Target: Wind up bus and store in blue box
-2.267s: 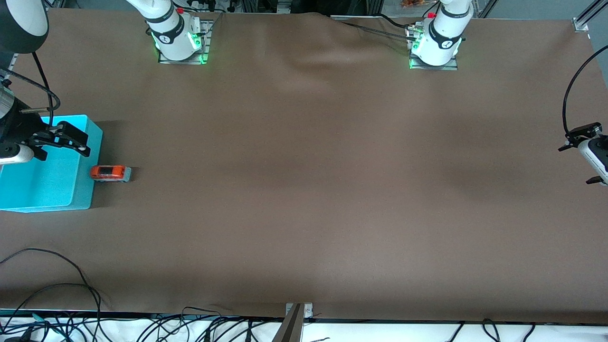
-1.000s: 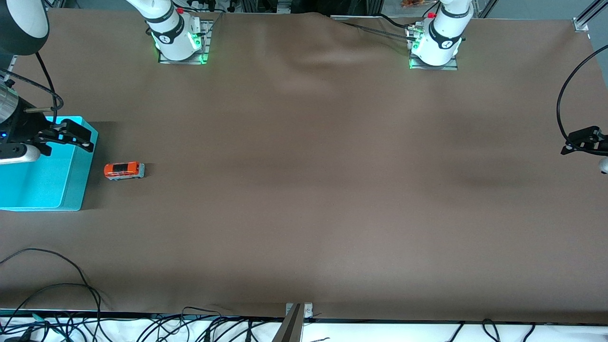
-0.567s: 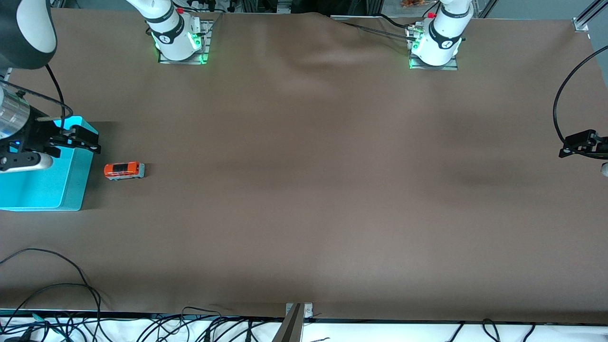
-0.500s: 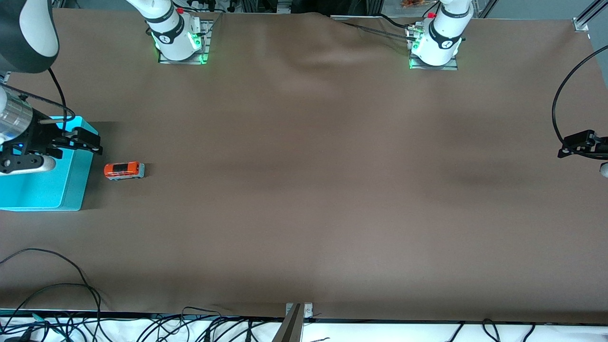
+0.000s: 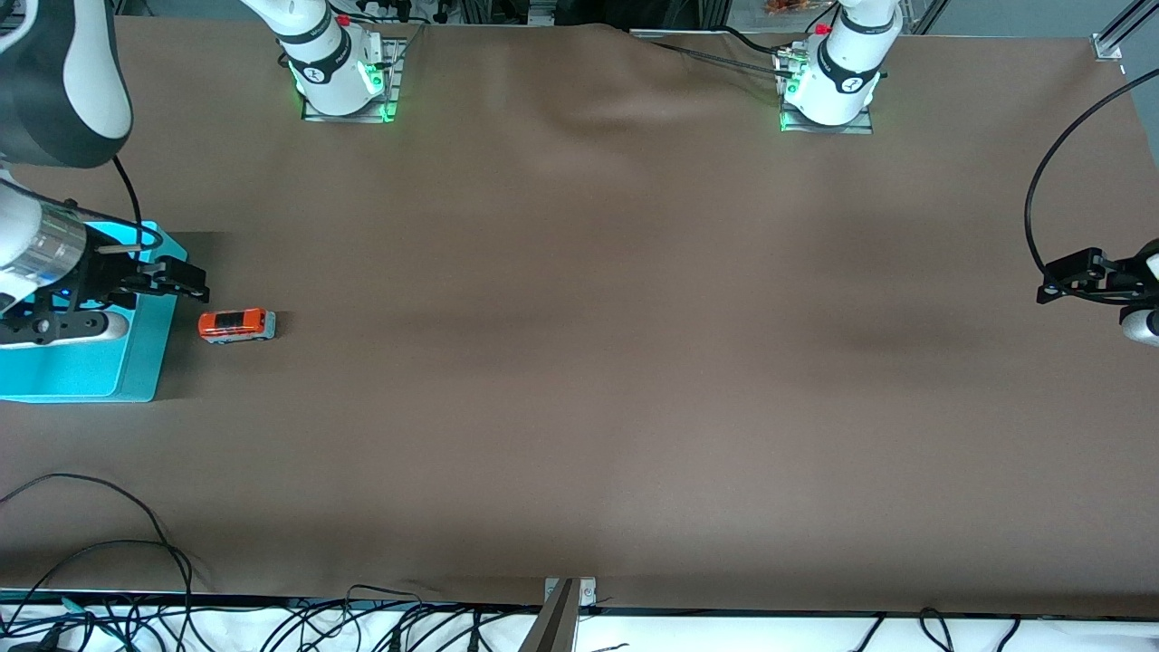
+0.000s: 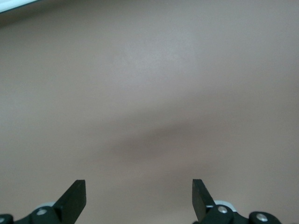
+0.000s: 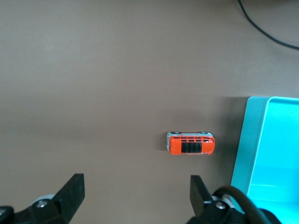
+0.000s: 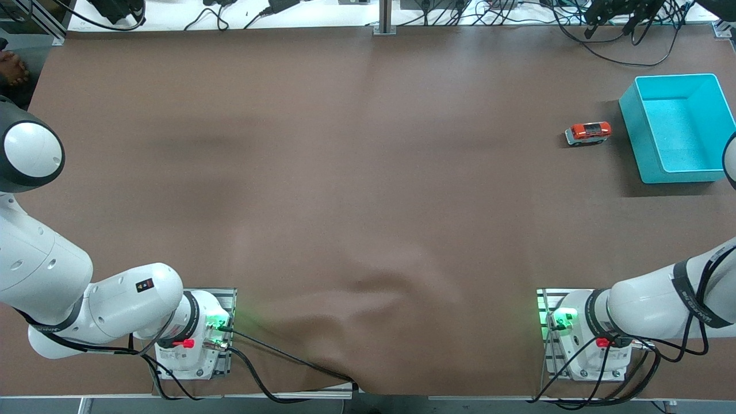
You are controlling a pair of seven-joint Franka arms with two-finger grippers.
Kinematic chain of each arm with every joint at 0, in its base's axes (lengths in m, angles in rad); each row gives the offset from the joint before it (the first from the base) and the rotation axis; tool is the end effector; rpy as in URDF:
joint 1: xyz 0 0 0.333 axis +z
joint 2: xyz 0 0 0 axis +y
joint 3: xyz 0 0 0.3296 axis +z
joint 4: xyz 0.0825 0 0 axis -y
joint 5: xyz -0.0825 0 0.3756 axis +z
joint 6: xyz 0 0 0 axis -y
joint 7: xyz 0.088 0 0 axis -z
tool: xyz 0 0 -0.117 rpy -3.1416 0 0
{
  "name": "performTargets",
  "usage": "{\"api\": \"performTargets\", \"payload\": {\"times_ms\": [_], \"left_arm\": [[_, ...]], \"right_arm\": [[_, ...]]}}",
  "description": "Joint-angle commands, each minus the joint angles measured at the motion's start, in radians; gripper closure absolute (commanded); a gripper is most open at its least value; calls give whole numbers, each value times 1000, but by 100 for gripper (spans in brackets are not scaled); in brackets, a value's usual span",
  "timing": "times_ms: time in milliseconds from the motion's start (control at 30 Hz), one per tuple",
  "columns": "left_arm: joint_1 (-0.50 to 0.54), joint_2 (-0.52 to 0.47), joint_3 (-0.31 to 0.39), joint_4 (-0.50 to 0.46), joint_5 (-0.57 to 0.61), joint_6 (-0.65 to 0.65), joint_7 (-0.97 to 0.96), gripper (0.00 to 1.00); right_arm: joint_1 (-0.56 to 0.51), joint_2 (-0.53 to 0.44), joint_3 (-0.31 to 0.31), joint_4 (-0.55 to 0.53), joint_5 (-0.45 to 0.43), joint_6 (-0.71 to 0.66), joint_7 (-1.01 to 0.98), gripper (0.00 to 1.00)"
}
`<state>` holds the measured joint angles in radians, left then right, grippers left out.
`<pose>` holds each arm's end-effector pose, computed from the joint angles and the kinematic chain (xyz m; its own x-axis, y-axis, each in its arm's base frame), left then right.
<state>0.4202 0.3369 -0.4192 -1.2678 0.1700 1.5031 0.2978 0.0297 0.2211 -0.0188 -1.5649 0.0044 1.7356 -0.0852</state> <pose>0.6329 0.0678 0.5753 0.9592 -0.2707 -0.0812 -0.2725 -0.9621 -0.0117 0.6193 0.0082 0.5156 0.9942 0.0955 -0.0501 0.0954 -0.9954 -0.0045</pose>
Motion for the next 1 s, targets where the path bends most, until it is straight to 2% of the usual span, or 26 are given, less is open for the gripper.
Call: {"api": "performTargets", "payload": {"times_ms": [0,100,367,667,833,967], "left_arm": [[-23,-19,2,10,-1,-35,-46,0],[-41,-48,17,-5,-9,-38,-58,0],[-104,-137,43,-79,-12,-41,-131,0],[-351,-257,296,-217,-17,-23,-128,0],[-396,-321,353,-289,-89,0,-123,0],[-443,-412,395,-398,-135,34,-129,0]], "right_arm": [[-19,-57,11,-199,-11,125,15,0],[-33,-71,11,-282,-12,195,41,0],[-53,-75,11,-392,-17,324,45,0],[-105,-66,10,-567,-15,525,47,0],[-128,-63,10,-690,-12,721,68,0],[-149,-52,10,-724,-12,760,194,0]]}}
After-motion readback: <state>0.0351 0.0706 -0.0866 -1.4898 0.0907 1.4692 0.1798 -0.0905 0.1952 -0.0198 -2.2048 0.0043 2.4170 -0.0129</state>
